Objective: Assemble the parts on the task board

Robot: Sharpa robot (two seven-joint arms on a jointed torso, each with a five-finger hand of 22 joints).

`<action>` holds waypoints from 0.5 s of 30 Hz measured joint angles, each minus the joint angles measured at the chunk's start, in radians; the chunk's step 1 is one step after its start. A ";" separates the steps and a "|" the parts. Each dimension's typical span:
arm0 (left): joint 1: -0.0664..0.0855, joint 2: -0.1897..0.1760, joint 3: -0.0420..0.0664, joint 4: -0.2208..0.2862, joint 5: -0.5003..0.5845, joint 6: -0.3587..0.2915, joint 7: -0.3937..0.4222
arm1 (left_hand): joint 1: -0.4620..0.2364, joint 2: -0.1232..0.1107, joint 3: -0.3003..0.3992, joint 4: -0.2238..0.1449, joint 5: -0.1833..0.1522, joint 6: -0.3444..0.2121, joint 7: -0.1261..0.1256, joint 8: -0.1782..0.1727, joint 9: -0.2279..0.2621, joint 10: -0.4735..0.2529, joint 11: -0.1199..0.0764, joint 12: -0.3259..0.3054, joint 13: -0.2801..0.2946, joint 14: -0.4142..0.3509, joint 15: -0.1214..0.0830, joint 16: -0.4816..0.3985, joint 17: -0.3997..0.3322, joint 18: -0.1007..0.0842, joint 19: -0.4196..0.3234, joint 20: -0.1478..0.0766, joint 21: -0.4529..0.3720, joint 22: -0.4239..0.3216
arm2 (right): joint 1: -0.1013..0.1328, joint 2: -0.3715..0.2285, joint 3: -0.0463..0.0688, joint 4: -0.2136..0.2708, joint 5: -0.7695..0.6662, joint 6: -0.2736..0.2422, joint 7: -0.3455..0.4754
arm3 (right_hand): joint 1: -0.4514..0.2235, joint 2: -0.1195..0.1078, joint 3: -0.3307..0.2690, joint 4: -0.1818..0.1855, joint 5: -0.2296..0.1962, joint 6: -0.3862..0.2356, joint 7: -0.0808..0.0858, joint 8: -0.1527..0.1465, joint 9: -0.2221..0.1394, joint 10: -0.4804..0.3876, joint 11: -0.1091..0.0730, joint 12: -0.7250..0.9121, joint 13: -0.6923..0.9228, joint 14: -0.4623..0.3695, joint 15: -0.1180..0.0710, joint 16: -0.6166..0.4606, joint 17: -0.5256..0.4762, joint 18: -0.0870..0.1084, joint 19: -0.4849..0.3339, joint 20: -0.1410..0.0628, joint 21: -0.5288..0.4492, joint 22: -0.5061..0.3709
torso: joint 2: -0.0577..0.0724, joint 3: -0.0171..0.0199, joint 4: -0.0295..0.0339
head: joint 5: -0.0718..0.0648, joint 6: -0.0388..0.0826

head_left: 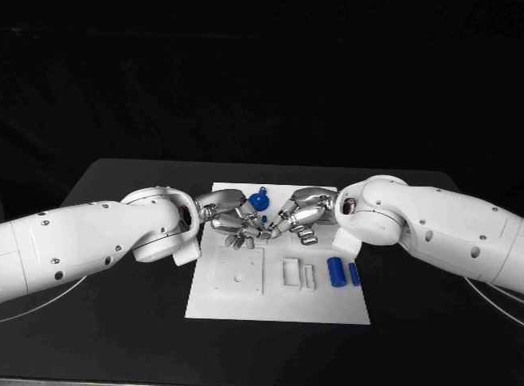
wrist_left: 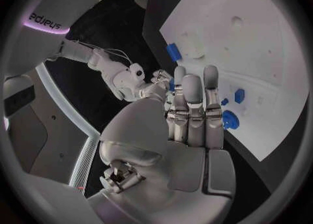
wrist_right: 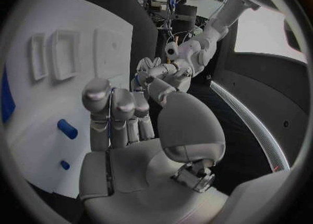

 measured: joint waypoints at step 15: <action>-0.002 -0.001 -0.002 -0.008 0.072 -0.008 -0.001 | -0.039 -0.002 0.065 -0.061 -0.036 0.029 0.021 -0.006 -0.022 0.005 -0.002 0.000 0.000 -0.001 -0.006 0.018 -0.001 0.000 -0.041 -0.009 0.099 0.001 | 0.000 0.001 0.001 -0.001 0.003 -0.022 0.003 | -0.008 -0.007 -0.014 0.014 0.005 -0.013 0.003 0.002 0.000 -0.029 0.001 -0.040 -0.030 -0.006 0.005 -0.016 -0.009 0.000 0.000 0.000 -0.025 0.000 | 0.000 0.0005 -0.0011 | 0.000 -0.001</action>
